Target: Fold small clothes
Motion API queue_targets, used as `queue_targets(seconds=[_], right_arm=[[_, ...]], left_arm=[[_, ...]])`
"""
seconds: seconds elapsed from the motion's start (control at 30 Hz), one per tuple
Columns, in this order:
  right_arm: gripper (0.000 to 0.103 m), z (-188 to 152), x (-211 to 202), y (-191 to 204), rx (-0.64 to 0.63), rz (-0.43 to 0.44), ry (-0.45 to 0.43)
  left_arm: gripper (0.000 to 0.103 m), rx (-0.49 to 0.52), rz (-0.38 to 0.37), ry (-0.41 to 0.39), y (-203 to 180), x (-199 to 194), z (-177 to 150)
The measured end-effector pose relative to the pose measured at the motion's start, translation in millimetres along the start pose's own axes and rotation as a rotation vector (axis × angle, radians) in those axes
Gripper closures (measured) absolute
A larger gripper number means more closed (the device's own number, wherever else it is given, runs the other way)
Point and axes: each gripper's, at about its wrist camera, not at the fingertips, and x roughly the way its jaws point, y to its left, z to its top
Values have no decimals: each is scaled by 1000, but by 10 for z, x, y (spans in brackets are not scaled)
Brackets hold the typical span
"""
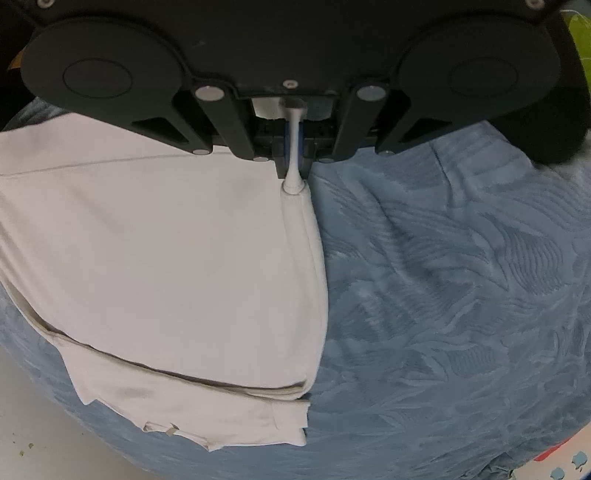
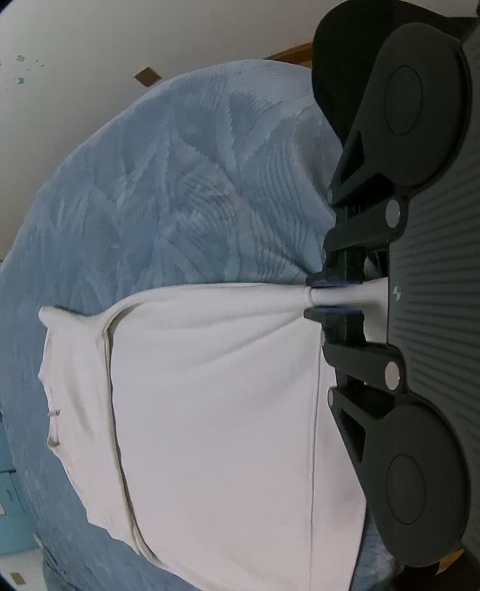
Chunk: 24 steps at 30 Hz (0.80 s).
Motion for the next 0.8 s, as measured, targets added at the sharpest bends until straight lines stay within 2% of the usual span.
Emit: queue_targets(seconds=[0.03,0.07,0.13,0.23,0.33,0.37,0.4,0.5,0.53,0.57,0.67,0.73,0.77,0.8], right_arm=[[85,13,-11,-30,5,1,4],[72,6,-23,-57,7,-1,5],[62,7,33,-126,5,-24,30],[62,-45,178,-184,37,2,91],[62,-99,260,-183,42,73,118],[62,-115,298,-175,43,76,128],[62,-131,325,-156,42,76,135],[62,-175,418,-141,41,83,154],[76,-186,440,-154,44,85,160],[99,-195,454,-173,52,97,164],[99,-178,457,-203,87,110,164],[99,-157,438,-181,86,102,161],[99,-145,419,-166,82,91,159],[98,-126,376,-153,77,75,149]], left_arm=[[100,-3,0,-16,34,-48,44],[100,-1,-7,-24,30,-119,95],[98,-3,-12,-33,79,-182,147],[97,3,-6,12,61,-73,163],[84,8,-15,50,31,35,110],[71,4,-11,58,31,71,87],[67,-3,-10,65,34,101,67],[65,-2,-4,100,44,217,18],[65,1,3,110,44,252,10],[62,1,6,122,51,292,8],[56,-22,-19,149,103,390,5],[57,-32,-25,153,126,443,8],[66,-38,-34,144,133,450,11],[92,-39,-32,137,136,426,18]])
